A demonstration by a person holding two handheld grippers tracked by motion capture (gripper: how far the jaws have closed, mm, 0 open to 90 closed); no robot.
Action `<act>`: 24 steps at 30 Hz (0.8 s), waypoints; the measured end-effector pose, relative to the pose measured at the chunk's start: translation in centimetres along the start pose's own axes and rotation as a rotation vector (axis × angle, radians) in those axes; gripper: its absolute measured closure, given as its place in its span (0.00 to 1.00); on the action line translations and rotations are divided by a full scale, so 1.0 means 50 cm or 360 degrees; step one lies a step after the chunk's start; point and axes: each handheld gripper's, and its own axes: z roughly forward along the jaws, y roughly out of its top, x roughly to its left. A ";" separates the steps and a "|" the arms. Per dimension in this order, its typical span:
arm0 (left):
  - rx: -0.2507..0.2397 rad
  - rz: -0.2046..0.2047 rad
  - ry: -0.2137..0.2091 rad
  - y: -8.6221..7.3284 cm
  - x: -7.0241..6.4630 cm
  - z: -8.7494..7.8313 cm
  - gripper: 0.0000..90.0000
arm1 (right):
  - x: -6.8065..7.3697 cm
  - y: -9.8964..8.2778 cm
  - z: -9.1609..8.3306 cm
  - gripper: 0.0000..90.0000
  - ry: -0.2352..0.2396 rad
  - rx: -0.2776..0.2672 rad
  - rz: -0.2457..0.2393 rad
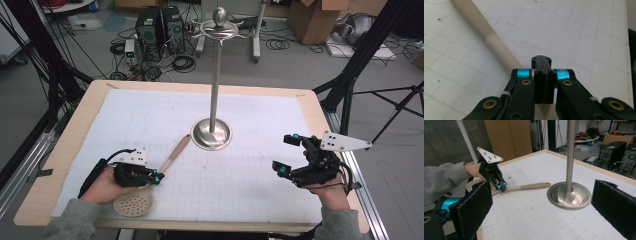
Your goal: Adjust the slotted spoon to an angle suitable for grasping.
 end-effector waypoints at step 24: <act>-0.0059 -0.0089 0.0087 -0.059 0.024 -0.074 1.00 | -0.013 0.012 0.049 0.02 0.0056 0.0028 -0.0016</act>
